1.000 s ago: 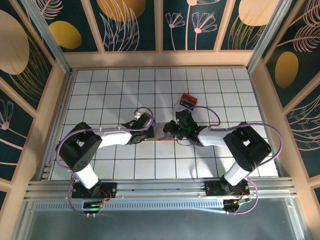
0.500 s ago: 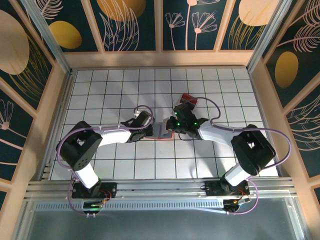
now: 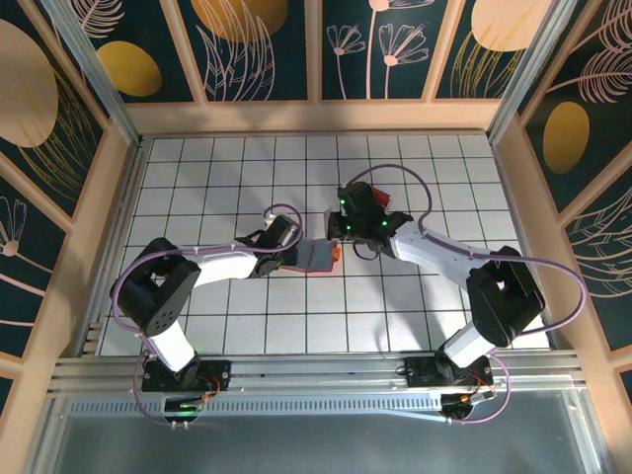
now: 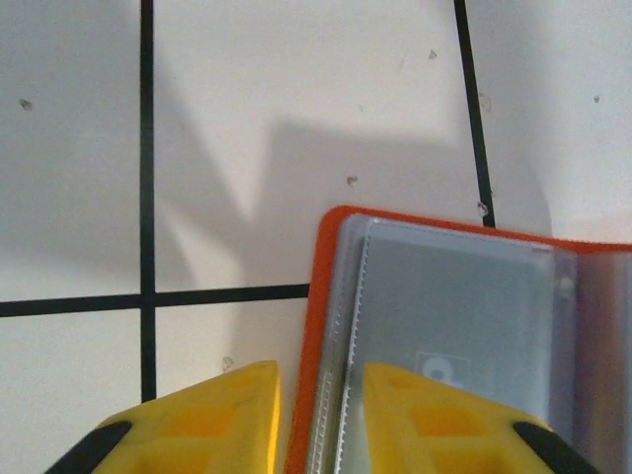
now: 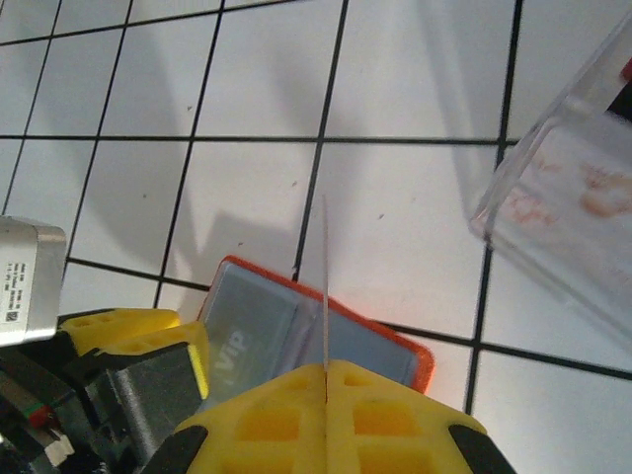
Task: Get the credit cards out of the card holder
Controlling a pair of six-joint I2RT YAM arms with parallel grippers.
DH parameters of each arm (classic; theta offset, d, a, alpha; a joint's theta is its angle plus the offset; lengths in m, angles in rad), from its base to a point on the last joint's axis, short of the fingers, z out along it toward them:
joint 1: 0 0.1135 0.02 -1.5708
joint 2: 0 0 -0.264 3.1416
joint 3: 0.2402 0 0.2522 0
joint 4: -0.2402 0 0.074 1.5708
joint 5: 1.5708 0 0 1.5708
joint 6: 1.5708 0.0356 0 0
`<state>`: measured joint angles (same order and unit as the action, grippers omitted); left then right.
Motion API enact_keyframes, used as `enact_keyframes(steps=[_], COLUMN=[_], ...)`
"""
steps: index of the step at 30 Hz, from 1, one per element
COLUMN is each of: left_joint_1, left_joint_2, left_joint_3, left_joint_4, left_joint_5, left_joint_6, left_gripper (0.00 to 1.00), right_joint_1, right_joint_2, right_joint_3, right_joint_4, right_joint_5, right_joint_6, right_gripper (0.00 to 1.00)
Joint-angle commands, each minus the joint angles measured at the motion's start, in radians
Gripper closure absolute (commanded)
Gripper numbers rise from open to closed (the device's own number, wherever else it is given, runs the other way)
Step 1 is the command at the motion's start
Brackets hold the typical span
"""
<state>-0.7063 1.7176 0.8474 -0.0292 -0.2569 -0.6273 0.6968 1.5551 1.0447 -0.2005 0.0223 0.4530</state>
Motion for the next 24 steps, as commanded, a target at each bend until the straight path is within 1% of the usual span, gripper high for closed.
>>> enact_keyframes(steps=[1, 7, 11, 12, 15, 18, 20, 21, 24], left_joint_1=[0.009, 0.008, 0.008, 0.007, 0.008, 0.008, 0.007, 0.008, 0.008], left_joint_2=[-0.038, -0.056, -0.072, -0.077, -0.092, -0.107, -0.117, -0.120, -0.132], left_joint_3=[0.027, 0.044, 0.041, 0.041, 0.037, 0.035, 0.033, 0.033, 0.031], left_joint_4=[-0.018, -0.019, -0.012, -0.012, -0.014, -0.017, -0.018, -0.020, -0.021], left_joint_5=[-0.039, -0.022, -0.007, -0.006, -0.008, -0.008, -0.013, -0.015, -0.023], left_joint_6=[0.050, 0.072, 0.068, 0.067, 0.062, 0.061, 0.060, 0.060, 0.055], left_gripper=[0.68, 0.61, 0.56, 0.53, 0.41, 0.25, 0.08, 0.02, 0.01], right_joint_1=[-0.019, -0.025, -0.055, -0.066, -0.097, -0.119, -0.133, -0.139, -0.143], right_joint_2=[-0.043, -0.072, -0.083, -0.082, -0.070, -0.055, -0.049, -0.048, -0.046], right_joint_3=[0.047, 0.060, 0.048, 0.046, 0.044, 0.038, 0.037, 0.040, 0.044], right_joint_4=[-0.087, -0.081, -0.030, -0.020, -0.001, 0.026, 0.042, 0.045, 0.043], right_joint_5=[0.087, 0.208, 0.218, 0.211, 0.200, 0.194, 0.183, 0.170, 0.109], right_joint_6=[-0.148, -0.367, -0.482, -0.500, -0.571, -0.650, -0.698, -0.714, -0.753], right_gripper=[1.00, 1.00, 1.00, 1.00, 1.00, 1.00, 1.00, 1.00, 1.00])
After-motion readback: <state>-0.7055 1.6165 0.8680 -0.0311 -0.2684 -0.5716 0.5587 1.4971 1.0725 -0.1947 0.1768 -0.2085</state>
